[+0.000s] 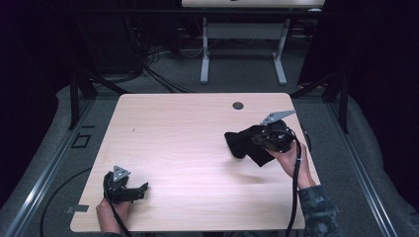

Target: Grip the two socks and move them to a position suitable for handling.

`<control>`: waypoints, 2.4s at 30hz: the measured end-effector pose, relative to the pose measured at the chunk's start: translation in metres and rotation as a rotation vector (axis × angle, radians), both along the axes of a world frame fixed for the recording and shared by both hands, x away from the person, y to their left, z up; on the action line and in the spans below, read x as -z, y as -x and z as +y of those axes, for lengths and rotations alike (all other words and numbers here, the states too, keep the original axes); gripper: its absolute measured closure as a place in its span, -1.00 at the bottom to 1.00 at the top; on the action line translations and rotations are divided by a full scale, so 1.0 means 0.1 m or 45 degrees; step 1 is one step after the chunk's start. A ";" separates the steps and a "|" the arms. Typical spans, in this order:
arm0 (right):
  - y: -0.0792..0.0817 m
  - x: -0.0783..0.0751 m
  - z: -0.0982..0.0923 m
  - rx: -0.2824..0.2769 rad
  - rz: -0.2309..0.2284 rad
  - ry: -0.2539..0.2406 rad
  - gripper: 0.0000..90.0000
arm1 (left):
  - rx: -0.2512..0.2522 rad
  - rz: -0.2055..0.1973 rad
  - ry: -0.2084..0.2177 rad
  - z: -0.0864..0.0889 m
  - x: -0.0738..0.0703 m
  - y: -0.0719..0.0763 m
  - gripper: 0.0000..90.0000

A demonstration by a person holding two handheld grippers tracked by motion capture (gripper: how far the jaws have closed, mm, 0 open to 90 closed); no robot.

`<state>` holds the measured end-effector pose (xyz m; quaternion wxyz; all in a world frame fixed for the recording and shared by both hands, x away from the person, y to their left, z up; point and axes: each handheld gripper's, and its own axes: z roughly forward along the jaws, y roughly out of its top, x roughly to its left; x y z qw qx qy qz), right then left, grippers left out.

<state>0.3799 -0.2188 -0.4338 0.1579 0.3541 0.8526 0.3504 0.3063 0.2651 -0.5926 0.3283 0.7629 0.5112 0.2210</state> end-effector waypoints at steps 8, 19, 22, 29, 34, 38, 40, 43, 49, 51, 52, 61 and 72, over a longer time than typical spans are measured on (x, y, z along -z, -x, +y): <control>0.24 -0.10 0.19 -0.109 -0.025 -0.048 0.96 | 0.001 0.000 -0.001 0.00 0.00 0.00 -0.86; 0.57 0.10 0.62 -0.332 0.039 -0.076 0.96 | -0.005 0.000 0.002 0.00 0.00 0.00 -0.86; 0.60 0.14 0.66 -0.374 0.067 -0.089 0.96 | -0.007 0.000 0.002 0.00 0.00 0.00 -0.86; 0.68 0.40 0.82 -0.475 0.179 -0.082 0.96 | -0.009 -0.001 0.002 0.00 0.00 0.00 -0.86; 0.59 0.80 0.88 -0.465 0.280 -0.013 0.91 | -0.010 -0.001 0.002 0.00 0.00 0.00 -0.86; 0.51 1.00 0.85 -0.400 0.299 -0.006 0.46 | -0.009 -0.002 0.001 0.00 0.00 0.00 -0.86; 0.47 1.05 0.78 -0.336 0.291 -0.012 0.27 | -0.009 -0.001 0.001 0.00 0.00 0.00 -0.86; 0.51 1.01 0.61 -0.245 0.242 -0.041 0.01 | -0.009 0.001 0.001 0.00 0.00 0.00 -0.86; 0.66 0.95 0.37 -0.135 0.217 -0.072 -0.04 | -0.017 0.001 0.005 0.00 0.00 0.00 -0.86; 0.73 0.97 0.30 -0.112 0.225 -0.072 -0.05 | -0.002 0.011 0.024 -0.03 -0.02 0.01 -0.85; 0.79 0.99 0.23 -0.083 0.250 -0.079 -0.04 | 0.037 0.018 0.066 -0.10 -0.07 0.03 -0.80; 0.94 1.12 0.09 -0.005 0.308 -0.121 0.01 | 0.299 0.027 0.199 -0.61 -0.25 0.07 -0.71; 1.06 1.28 0.14 0.029 0.320 -0.117 0.10 | 0.567 0.159 0.207 -1.25 -0.24 -0.07 -0.52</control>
